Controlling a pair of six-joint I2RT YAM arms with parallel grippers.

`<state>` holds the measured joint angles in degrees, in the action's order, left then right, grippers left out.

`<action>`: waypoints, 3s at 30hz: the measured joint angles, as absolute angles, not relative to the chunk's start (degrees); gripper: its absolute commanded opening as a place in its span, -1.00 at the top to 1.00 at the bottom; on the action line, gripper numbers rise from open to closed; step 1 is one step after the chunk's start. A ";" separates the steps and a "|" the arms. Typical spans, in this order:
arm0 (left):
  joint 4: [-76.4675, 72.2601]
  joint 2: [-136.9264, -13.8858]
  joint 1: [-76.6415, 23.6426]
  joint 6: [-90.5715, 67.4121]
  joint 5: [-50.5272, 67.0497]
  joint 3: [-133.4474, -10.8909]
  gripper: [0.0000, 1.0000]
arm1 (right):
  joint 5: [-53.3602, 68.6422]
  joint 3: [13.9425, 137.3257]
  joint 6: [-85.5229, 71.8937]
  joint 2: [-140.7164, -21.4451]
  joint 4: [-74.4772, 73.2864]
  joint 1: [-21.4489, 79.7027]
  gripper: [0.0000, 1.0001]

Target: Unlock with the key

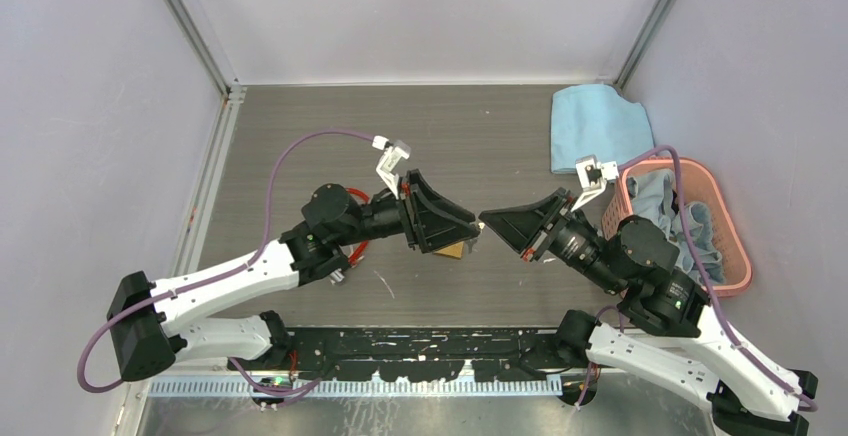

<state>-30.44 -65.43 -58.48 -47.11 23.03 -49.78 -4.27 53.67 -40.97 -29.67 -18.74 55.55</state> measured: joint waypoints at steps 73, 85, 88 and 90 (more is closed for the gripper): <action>-34.63 -67.37 -58.37 -52.86 19.70 -48.18 0.73 | -11.49 50.65 -40.32 -29.69 -16.56 55.55 0.98; -38.00 -69.36 -58.08 -55.24 20.01 -48.18 0.63 | -12.10 49.58 -39.59 -28.84 -14.63 55.55 0.98; -38.98 -69.95 -58.11 -55.61 20.62 -48.18 0.60 | -11.97 49.19 -39.51 -28.86 -14.09 55.55 0.98; -39.18 -70.26 -58.11 -55.83 20.80 -48.18 0.60 | -11.97 48.80 -39.51 -28.86 -13.80 55.55 0.98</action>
<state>-39.18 -70.26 -58.11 -55.83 20.80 -48.18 -11.97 48.80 -39.51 -28.86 -13.80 55.55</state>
